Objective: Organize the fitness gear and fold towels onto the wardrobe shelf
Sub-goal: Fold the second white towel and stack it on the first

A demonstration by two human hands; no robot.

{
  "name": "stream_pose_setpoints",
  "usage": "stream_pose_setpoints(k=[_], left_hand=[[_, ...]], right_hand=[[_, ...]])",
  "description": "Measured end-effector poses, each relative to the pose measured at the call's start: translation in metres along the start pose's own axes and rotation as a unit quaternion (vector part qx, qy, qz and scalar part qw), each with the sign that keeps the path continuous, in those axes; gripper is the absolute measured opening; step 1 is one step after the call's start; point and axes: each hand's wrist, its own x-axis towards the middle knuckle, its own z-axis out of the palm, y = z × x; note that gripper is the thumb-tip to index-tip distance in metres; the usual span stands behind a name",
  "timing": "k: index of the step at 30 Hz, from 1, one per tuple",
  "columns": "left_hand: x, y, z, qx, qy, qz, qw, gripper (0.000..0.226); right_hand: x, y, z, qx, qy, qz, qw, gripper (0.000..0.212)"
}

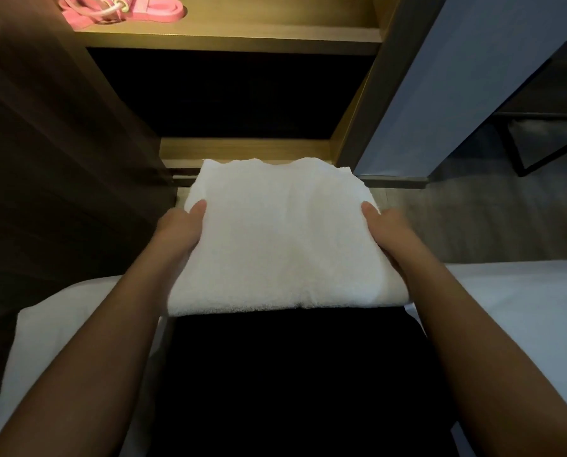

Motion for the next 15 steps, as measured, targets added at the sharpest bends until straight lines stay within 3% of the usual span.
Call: stream_pose_setpoints(k=[4,9,11,13,15], left_hand=[[0.002,-0.019,-0.002,0.005,-0.027,0.013,1.0,0.06],[0.002,-0.031,-0.006,0.05,-0.094,-0.056,0.993,0.062],[0.006,-0.021,-0.007,0.043,-0.103,-0.075,0.991,0.053],[0.013,-0.004,-0.009,0.012,-0.097,-0.057,0.994,0.046],[0.02,0.012,-0.008,-0.079,-0.094,-0.033,0.992,0.056]], right_hand=[[0.002,0.013,-0.006,-0.007,-0.035,0.041,0.999,0.061],[-0.002,0.021,-0.011,-0.031,-0.067,0.045,0.996,0.065],[0.001,0.016,-0.012,-0.024,-0.063,0.048,0.997,0.071],[0.008,0.001,-0.014,-0.005,-0.058,0.056,0.997,0.076],[0.018,-0.015,-0.012,0.034,-0.049,0.073,0.996,0.075]])
